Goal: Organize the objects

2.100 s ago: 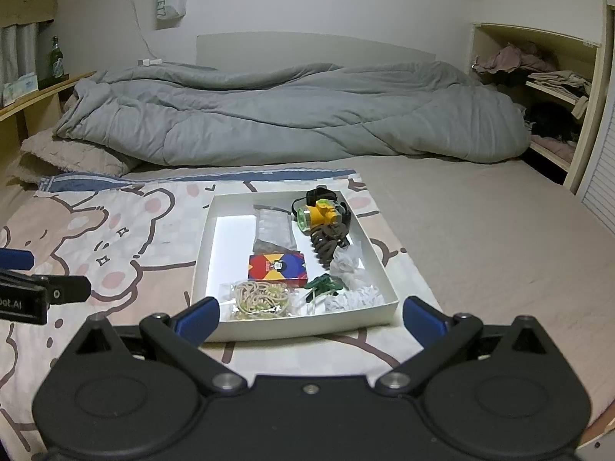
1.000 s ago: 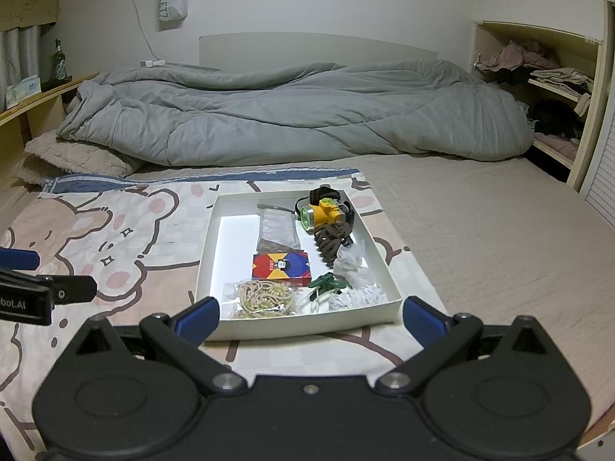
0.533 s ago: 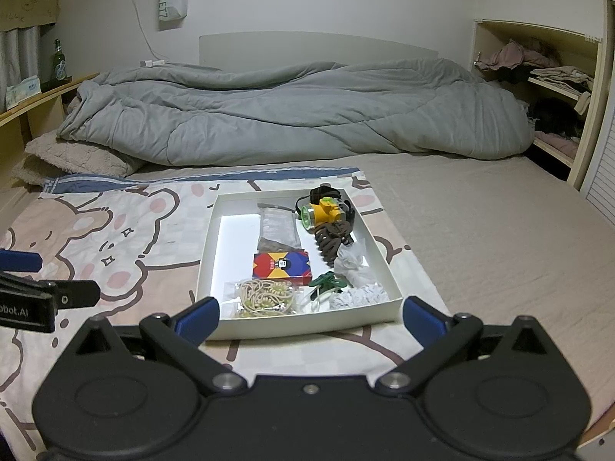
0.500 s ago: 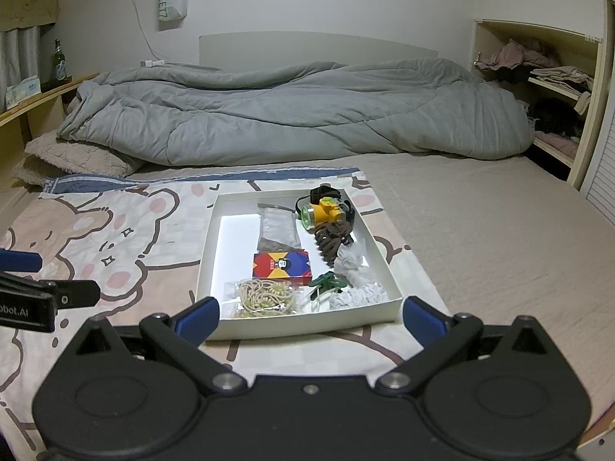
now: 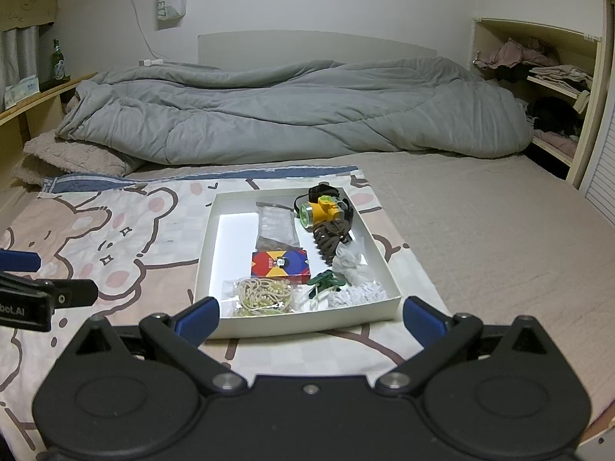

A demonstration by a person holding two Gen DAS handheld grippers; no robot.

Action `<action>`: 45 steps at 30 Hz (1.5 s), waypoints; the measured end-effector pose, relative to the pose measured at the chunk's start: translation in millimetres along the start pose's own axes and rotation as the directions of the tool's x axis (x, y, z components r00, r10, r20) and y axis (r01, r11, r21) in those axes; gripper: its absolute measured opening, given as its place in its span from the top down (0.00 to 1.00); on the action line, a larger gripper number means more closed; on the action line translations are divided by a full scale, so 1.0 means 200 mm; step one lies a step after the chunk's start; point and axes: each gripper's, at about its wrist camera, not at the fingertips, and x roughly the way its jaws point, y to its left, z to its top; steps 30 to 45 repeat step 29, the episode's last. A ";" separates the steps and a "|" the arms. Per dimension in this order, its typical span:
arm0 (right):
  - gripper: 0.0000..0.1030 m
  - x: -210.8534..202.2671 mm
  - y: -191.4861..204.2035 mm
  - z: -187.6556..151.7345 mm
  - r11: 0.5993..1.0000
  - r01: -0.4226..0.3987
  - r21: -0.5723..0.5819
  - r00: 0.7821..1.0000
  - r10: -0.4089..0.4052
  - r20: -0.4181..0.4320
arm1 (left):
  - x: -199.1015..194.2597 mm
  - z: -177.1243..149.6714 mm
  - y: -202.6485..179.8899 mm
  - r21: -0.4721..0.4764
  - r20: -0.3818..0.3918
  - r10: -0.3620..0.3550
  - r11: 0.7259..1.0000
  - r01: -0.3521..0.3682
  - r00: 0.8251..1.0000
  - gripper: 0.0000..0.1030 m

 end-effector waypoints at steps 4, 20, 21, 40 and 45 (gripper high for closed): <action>0.00 0.01 -0.01 -0.01 1.000 0.004 0.000 1.000 -0.004 -0.002 | 0.00 0.00 0.00 0.000 0.000 -0.001 1.000 0.001 1.000 0.00; 0.00 0.01 0.00 -0.01 1.000 0.003 -0.004 1.000 -0.003 -0.003 | 0.00 -0.01 0.00 -0.002 -0.005 -0.001 1.000 0.001 1.000 0.00; 0.00 0.01 0.00 -0.01 1.000 0.003 -0.004 1.000 -0.003 -0.003 | 0.01 -0.01 0.00 -0.002 -0.004 -0.001 1.000 0.001 1.000 0.00; 0.00 0.01 0.00 -0.01 1.000 0.004 -0.005 1.000 -0.004 -0.004 | 0.01 -0.01 0.01 -0.008 -0.004 0.002 1.000 -0.002 1.000 0.00; 0.00 0.01 0.00 -0.01 1.000 0.004 -0.005 1.000 -0.004 -0.004 | 0.01 -0.01 0.01 -0.008 -0.004 0.002 1.000 -0.002 1.000 0.00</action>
